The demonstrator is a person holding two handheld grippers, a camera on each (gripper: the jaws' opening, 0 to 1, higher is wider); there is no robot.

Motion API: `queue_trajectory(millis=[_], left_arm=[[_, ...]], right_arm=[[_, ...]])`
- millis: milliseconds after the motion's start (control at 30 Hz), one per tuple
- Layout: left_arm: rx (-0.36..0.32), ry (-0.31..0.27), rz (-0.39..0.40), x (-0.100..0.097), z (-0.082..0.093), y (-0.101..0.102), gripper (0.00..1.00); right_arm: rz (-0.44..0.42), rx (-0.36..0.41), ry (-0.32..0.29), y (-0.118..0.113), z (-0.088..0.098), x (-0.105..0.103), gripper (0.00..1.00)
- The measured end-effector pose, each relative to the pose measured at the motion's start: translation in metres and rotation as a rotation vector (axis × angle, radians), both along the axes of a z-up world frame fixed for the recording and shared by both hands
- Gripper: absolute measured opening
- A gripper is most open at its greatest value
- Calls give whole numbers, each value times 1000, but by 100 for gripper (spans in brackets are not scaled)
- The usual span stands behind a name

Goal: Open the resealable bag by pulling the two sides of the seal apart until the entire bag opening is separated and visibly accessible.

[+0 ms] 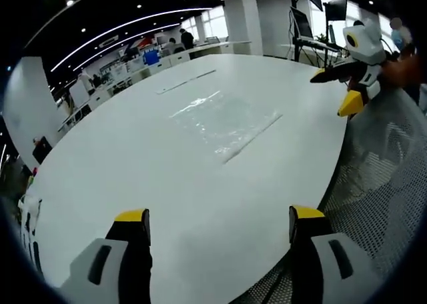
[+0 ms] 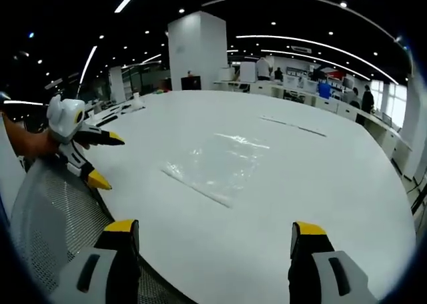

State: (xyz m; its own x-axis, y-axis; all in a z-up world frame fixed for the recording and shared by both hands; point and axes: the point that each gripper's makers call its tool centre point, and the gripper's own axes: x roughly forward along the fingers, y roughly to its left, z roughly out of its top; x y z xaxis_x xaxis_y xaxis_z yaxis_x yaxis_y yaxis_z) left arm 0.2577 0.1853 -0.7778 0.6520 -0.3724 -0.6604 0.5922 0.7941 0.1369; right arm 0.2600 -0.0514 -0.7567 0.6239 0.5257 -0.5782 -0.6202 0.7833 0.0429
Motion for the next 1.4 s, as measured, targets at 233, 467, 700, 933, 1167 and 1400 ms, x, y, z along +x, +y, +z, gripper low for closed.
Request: queue_trajectory(millis=[233,467,700,933,1167,1400], left_arm=[[18,-4,-35,-1,-1,-5,83],[14,16,-46,-4,-4,-7,83],[15,16,-48,-5,-4,-7,83],[15,14,-58,-5,-4,-9,82],[18,15,-65,-6,-4,-10,82],[20,22,-69,-7,-5,-11,82]], right_arm=[[0,1,1,-1,0,0,94],[-1,-5,-3,-1,0,0,93],[-6,-11,0,-2,0,0,93],[-7,-17,5,-3,-1,-1,92],[-6,-19,10,-3,-2,-2,91],[-13,-16,9,-5,-2,-1,91]])
